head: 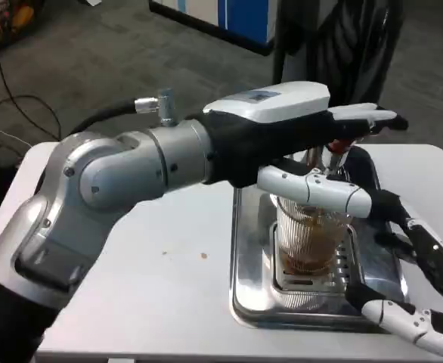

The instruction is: Grasp the cup under the faucet to collect the drink, then remove the cup.

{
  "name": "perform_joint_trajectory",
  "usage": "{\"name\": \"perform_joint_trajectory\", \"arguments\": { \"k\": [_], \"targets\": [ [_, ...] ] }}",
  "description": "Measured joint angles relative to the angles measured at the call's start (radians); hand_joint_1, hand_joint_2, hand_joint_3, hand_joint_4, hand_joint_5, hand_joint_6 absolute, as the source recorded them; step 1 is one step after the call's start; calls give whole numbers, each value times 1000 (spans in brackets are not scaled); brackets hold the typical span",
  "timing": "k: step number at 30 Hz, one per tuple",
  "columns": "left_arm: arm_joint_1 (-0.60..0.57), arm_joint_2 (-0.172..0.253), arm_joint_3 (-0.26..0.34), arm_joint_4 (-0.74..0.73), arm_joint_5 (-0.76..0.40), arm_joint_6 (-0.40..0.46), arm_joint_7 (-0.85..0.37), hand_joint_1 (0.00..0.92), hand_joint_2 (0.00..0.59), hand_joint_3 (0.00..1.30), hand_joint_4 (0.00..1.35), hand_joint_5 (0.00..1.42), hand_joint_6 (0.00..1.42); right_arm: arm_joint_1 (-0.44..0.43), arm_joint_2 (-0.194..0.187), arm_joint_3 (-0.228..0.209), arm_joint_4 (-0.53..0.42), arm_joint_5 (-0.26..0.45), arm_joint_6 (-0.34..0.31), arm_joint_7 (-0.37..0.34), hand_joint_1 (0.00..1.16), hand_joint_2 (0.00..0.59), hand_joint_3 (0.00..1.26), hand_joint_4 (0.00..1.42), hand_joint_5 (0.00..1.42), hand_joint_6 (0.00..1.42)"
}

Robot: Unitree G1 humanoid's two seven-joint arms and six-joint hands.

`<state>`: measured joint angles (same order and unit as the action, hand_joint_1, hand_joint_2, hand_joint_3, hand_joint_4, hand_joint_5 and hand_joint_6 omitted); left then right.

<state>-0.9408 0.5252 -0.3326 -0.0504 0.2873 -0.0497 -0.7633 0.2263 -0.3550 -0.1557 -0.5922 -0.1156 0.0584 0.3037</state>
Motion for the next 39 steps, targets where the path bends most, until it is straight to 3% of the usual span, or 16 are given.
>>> {"name": "perform_joint_trajectory", "arguments": {
  "k": [16, 31, 39],
  "targets": [
    [3, 6, 1, -9, 0, 4, 0, 0, 85, 94, 7, 88, 172, -93, 75, 91, 76, -118, 88, -116, 613, 230, 0, 0, 75, 3],
    [3, 11, 1, -12, 0, 4, 0, 0, 88, 94, 10, 88, 172, -198, 147, 131, 190, -129, 135, -180, 613, 230, 0, 0, 75, 2],
    [3, 21, 3, -18, 0, 5, 0, 0, 94, 94, 9, 88, 172, -229, 161, 146, 199, -128, 145, -186, 613, 230, 0, 0, 75, 2]
  ]
}}
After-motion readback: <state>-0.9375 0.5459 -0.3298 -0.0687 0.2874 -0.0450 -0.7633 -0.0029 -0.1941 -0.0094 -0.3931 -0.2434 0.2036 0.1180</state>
